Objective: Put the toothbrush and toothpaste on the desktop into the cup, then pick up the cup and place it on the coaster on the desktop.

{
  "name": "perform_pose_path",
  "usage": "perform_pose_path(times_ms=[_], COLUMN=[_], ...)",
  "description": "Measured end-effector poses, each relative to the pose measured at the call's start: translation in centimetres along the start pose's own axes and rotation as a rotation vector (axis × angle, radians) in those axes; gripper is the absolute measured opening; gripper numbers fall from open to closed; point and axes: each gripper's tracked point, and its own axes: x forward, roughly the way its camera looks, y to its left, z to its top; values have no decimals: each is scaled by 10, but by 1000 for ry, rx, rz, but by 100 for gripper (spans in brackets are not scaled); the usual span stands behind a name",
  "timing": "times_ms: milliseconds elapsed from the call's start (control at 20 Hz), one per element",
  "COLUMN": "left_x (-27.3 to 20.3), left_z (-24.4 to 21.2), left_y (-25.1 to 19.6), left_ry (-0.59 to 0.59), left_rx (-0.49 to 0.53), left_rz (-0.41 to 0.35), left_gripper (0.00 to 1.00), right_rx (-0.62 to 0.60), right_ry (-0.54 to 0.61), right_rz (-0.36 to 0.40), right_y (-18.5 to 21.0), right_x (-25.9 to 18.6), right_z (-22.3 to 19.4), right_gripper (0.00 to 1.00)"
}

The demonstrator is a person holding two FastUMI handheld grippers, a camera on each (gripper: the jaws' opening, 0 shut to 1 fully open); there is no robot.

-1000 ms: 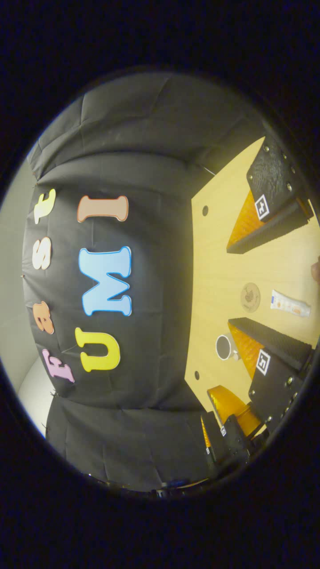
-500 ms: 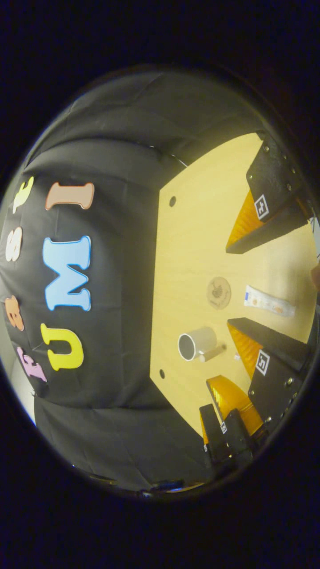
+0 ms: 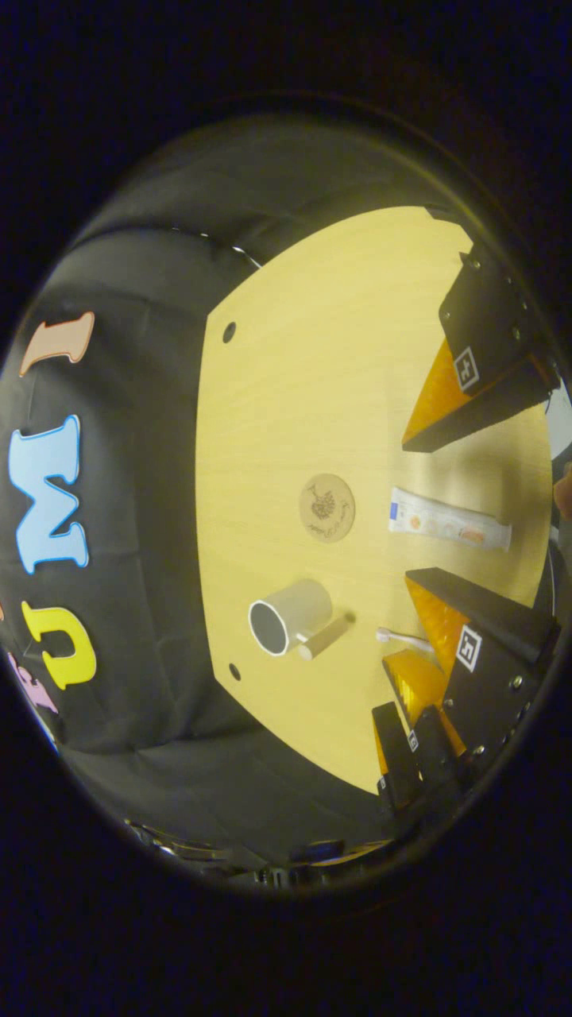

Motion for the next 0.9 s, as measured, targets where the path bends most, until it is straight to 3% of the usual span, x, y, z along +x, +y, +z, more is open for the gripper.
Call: perform_pose_path(times_ms=[600,850,900], left_x=[42,52,53], left_z=[-77,-88,-90], left_y=[7,10,11], left_ry=[471,540,550], left_rx=[15,-1,-4], left_rz=[-5,13,16], left_gripper=[96,96,90], right_rx=[30,62,64], right_ry=[309,389,400], right_rz=[-2,-1,-1], right_y=[5,5,5], right_x=[62,76,79], right_z=[-45,-58,-60], right_gripper=[92,92,92])
